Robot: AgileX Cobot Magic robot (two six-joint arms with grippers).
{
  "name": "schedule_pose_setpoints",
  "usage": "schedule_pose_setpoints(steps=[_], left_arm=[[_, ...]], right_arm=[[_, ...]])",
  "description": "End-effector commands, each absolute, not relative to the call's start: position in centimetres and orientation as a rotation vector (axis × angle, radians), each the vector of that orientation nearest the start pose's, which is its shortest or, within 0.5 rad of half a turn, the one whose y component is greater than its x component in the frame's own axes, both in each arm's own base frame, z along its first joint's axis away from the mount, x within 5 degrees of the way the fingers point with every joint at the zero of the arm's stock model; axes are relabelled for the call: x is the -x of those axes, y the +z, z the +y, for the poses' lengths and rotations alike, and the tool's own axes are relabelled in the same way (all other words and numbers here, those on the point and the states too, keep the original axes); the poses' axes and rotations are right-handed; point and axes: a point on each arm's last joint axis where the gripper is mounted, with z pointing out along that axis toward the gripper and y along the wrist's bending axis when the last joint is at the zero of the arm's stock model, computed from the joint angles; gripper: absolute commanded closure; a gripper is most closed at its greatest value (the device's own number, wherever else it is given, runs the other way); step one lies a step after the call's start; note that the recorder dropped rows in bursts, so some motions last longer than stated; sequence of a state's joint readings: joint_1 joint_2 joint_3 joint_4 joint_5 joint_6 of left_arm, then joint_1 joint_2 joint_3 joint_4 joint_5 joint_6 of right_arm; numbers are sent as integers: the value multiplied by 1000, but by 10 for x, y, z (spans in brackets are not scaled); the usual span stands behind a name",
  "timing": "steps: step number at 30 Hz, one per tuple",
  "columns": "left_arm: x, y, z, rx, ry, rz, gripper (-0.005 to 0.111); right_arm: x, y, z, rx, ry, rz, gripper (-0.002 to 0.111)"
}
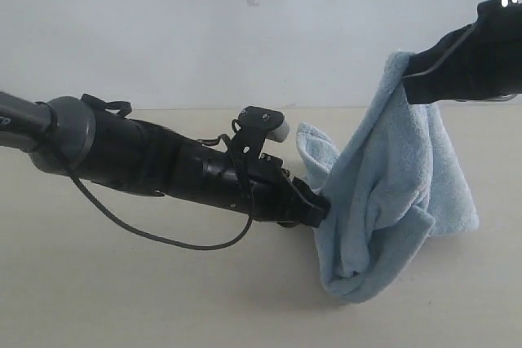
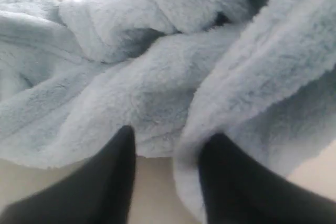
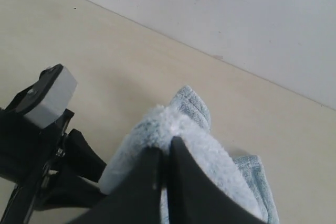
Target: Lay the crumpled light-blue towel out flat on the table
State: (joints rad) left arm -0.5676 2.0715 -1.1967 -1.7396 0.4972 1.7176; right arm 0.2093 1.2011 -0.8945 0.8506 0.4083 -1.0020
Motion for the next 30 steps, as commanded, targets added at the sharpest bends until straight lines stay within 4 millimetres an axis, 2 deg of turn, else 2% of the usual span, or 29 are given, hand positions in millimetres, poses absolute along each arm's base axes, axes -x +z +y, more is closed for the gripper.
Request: schedule_pose_setpoints(steps=[1, 6, 12, 18, 23, 30], left_arm=[[-340, 147, -267, -790, -878, 2160, 103], [-341, 165, -263, -754, -889, 2145, 103], [-328, 216, -237, -920, -718, 2175, 103], [-303, 272, -203, -987, -473, 2236, 103], [-278, 317, -180, -966, -373, 2210, 103], [-248, 359, -153, -913, -262, 2160, 103]], right_arm=[[-245, 330, 82, 616, 336, 1956, 108], [-232, 340, 82, 665, 340, 1913, 108], [-223, 342, 77, 654, 316, 1964, 108], [-220, 334, 72, 640, 278, 2080, 108], [-216, 331, 73, 654, 312, 2127, 108], [-214, 328, 73, 674, 310, 2160, 108]])
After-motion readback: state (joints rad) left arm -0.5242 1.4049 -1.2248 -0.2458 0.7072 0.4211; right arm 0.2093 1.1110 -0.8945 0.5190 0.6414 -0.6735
